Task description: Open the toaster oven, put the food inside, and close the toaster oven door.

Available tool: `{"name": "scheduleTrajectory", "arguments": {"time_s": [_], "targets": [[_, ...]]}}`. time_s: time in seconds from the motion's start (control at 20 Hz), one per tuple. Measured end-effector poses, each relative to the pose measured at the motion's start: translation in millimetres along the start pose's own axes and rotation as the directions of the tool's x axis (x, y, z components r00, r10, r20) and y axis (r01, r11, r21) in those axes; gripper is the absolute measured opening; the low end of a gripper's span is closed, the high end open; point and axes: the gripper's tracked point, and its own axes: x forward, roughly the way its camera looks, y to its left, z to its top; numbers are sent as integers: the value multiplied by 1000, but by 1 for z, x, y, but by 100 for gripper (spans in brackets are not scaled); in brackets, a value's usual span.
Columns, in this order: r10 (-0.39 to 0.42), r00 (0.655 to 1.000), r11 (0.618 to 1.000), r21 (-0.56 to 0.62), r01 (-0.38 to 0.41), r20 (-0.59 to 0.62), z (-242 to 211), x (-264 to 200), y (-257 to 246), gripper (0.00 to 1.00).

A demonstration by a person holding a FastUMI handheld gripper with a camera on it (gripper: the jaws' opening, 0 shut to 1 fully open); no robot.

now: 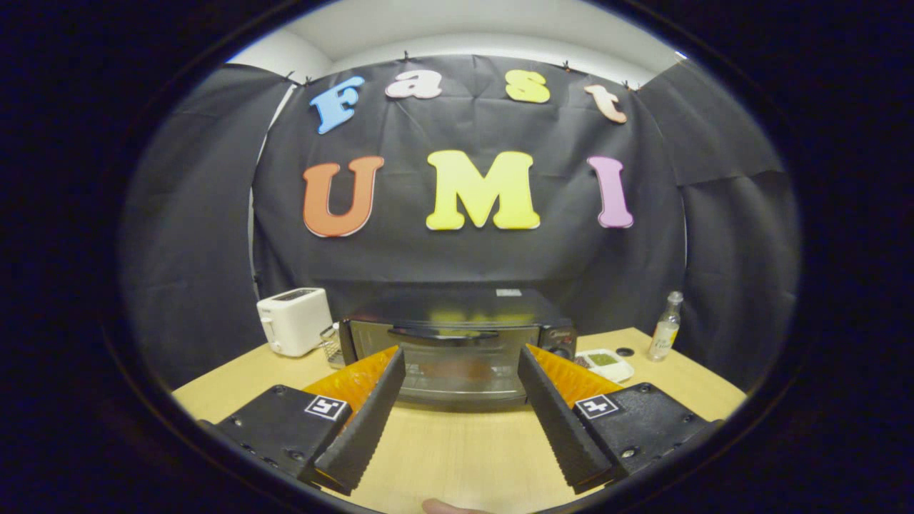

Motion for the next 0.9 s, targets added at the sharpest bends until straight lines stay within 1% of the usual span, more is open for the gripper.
{"name": "scheduleTrajectory", "arguments": {"time_s": [0.15, 0.35, 0.5, 0.6, 0.75, 0.8, 0.9], "targets": [[-41, 997, 999, 13, 40, 62, 44, -47, -20, 100], [-70, 989, 997, 42, 65, 128, 100, -108, -48, 100], [-91, 980, 996, 23, 88, 178, 139, -152, -68, 100], [-103, 978, 995, 6, 103, 184, 147, -177, -78, 100], [-103, 978, 995, 31, 98, 183, 147, -214, -83, 100], [-118, 975, 993, 38, 113, 190, 149, -221, -87, 100], [-143, 959, 990, 40, 138, 244, 165, -231, -92, 100]]}}
